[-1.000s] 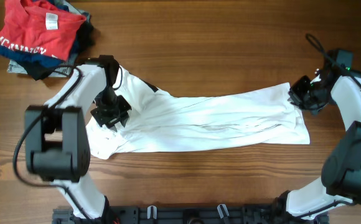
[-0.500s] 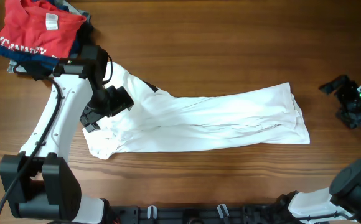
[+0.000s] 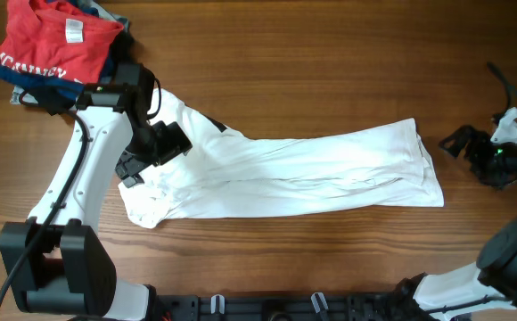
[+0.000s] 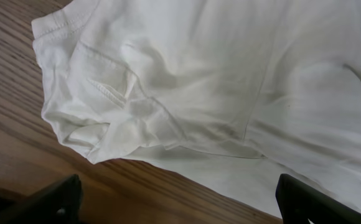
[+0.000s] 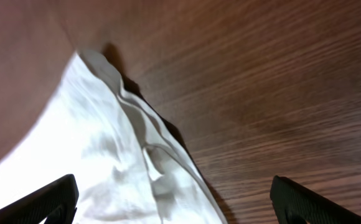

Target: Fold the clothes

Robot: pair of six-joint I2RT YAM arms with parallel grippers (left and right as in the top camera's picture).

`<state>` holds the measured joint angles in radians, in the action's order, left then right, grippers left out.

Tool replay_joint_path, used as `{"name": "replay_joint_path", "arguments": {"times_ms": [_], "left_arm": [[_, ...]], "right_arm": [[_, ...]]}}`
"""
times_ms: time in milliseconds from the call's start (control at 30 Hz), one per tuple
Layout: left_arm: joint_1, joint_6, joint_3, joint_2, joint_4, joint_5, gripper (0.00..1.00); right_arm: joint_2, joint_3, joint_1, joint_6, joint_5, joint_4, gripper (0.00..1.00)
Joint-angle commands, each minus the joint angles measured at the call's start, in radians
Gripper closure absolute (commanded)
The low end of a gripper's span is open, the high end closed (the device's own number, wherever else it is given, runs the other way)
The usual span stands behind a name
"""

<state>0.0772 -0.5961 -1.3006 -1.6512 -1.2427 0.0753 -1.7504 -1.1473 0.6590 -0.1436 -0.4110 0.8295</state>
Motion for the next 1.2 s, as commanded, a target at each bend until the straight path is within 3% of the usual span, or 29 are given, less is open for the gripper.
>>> {"name": "replay_joint_path", "arguments": {"times_ms": [0,233,267,333,433,567,633,667,733,767,1033,1167], "left_arm": [[-0.001,0.012,0.026,0.001,0.027,-0.01,0.0],[-0.001,0.012,0.041,0.0,0.05,-0.009,0.0],[-0.001,0.012,0.041,0.0,0.05,-0.009,0.0],[-0.001,0.012,0.041,0.0,0.05,-0.009,0.0],[-0.001,0.012,0.041,0.0,0.05,-0.001,0.0],[-0.001,0.012,0.041,0.0,0.05,0.006,0.0],[-0.001,0.012,0.041,0.0,0.05,0.006,0.0],[-0.001,0.012,0.041,0.0,0.05,0.006,0.0],[-0.001,0.012,0.041,0.0,0.05,0.006,0.0],[-0.001,0.012,0.041,0.0,0.05,0.006,0.0],[-0.001,0.012,0.041,0.0,0.049,0.006,0.0],[-0.001,0.012,0.041,0.0,0.048,0.006,0.0]], "right_arm": [[-0.095,0.011,-0.003,-0.116,-0.092,0.021,0.01],[-0.246,0.011,-0.004,-0.117,-0.161,0.067,0.01],[-0.274,0.011,-0.005,-0.114,-0.167,0.081,0.04],[-0.328,0.018,-0.017,-0.082,-0.17,0.108,0.19],[-0.354,0.059,-0.027,-0.06,-0.174,0.111,0.21],[-0.354,0.106,-0.047,-0.039,-0.2,0.079,0.44],[-0.354,0.129,-0.066,-0.037,-0.2,0.048,0.45],[-0.354,0.139,-0.076,-0.035,-0.2,0.031,0.54],[-0.354,0.146,-0.089,-0.009,-0.2,0.005,0.85],[-0.354,0.146,-0.089,0.01,-0.199,0.0,0.96],[-0.313,0.04,-0.066,0.12,-0.187,0.019,0.96],[-0.178,-0.078,-0.055,0.209,0.051,0.09,0.96]]}}
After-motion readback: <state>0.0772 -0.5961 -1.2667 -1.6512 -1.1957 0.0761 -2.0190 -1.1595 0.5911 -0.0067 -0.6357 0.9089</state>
